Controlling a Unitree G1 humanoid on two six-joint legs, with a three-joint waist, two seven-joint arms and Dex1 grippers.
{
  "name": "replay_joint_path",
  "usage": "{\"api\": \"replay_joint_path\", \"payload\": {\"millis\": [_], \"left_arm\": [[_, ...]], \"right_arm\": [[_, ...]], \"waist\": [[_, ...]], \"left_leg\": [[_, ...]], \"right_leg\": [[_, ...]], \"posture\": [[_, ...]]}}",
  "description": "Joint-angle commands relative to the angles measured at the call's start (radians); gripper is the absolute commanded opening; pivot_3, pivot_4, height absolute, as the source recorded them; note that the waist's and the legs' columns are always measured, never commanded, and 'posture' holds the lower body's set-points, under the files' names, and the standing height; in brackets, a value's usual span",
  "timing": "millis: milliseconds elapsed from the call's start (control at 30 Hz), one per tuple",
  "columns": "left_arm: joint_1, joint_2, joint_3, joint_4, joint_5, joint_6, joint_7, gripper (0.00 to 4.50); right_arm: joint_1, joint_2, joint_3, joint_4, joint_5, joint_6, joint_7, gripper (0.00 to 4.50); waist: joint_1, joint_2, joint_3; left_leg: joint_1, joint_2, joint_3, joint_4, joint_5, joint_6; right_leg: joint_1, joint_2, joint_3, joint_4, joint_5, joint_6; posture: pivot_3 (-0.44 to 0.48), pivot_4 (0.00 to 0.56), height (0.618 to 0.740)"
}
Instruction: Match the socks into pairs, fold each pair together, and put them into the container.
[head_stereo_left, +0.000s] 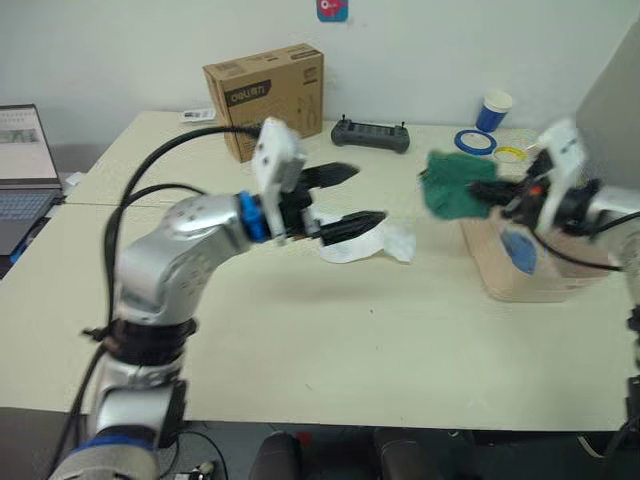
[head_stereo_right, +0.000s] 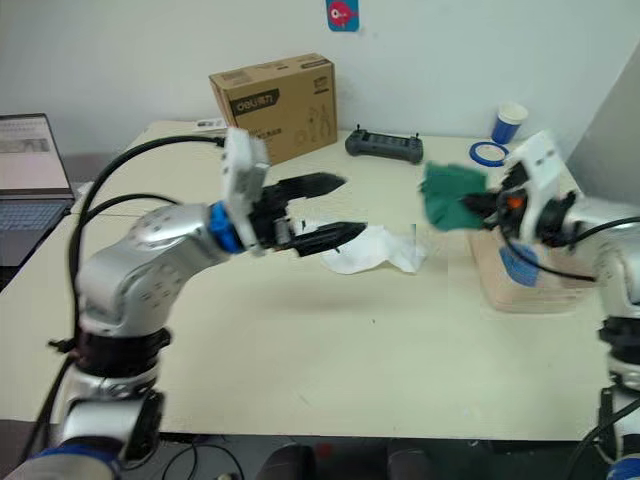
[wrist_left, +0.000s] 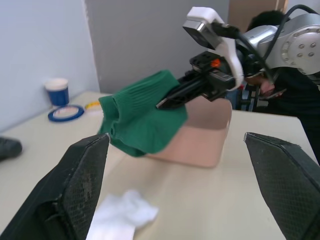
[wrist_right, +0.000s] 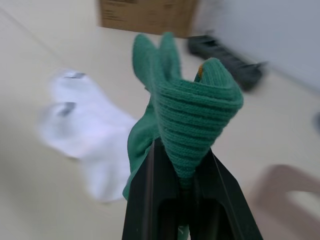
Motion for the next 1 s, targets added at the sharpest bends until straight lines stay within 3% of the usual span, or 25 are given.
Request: {"api": "replay_joint_path", "payload": {"millis": [33,300,533,700,933,1000], "left_arm": [[-0.059,-0.061,-0.036,0.037,0.038,-0.04,0.013,4.49],[-0.121,-0.173,-0.097,0.106,0.093,-0.096,-0.012,4.49],[-0.083,-0.151,-0.117,0.062,0.103,-0.065,-0.041,4.49],[-0.056,-0.126,-0.137,0.017,0.103,-0.037,-0.066,4.49],[-0.045,-0.129,-0.13,0.034,0.124,-0.047,-0.059,4.5],[-0.036,-0.121,-0.128,0.033,0.127,-0.049,-0.064,4.5]], "right_arm": [[0.002,-0.105,0.052,0.13,-0.189,-0.273,0.024,0.0],[-0.032,-0.169,0.247,0.486,-0.541,-0.731,-0.005,0.0],[-0.064,-0.128,0.336,0.594,-0.634,-0.843,0.106,0.0],[-0.089,-0.105,0.345,0.612,-0.611,-0.833,0.28,0.0],[-0.174,-0.1,0.296,0.614,-0.529,-0.749,0.501,2.23],[-0.224,-0.114,0.273,0.592,-0.475,-0.67,0.596,2.23]], "waist": [[0.001,0.0,0.0],[-0.007,0.002,0.001],[-0.01,0.007,0.002],[-0.009,0.008,0.002],[-0.004,0.008,0.003],[-0.005,0.009,0.003]], "left_leg": [[0.0,0.0,0.0,0.0,0.0,0.0],[0.001,0.0,0.003,0.0,0.0,0.0],[0.002,-0.001,0.003,0.002,0.0,0.0],[0.002,0.0,0.002,0.003,0.0,0.0],[0.004,-0.001,0.002,0.003,0.0,0.0],[0.004,-0.001,0.002,0.003,0.0,0.0]], "right_leg": [[0.0,0.0,0.0,0.0,0.0,0.0],[-0.001,0.0,0.003,0.001,0.002,-0.003],[0.0,0.0,0.004,0.003,0.002,-0.003],[0.002,0.0,0.003,0.003,0.002,-0.003],[0.004,-0.001,0.003,0.003,0.002,-0.003],[0.004,-0.001,0.003,0.003,0.003,-0.003]], "posture": [[0.0,0.15,0.74],[0.0,0.15,0.74],[0.0,0.15,0.74],[0.0,0.15,0.74],[0.0,0.15,0.74],[0.0,0.15,0.74]]}}
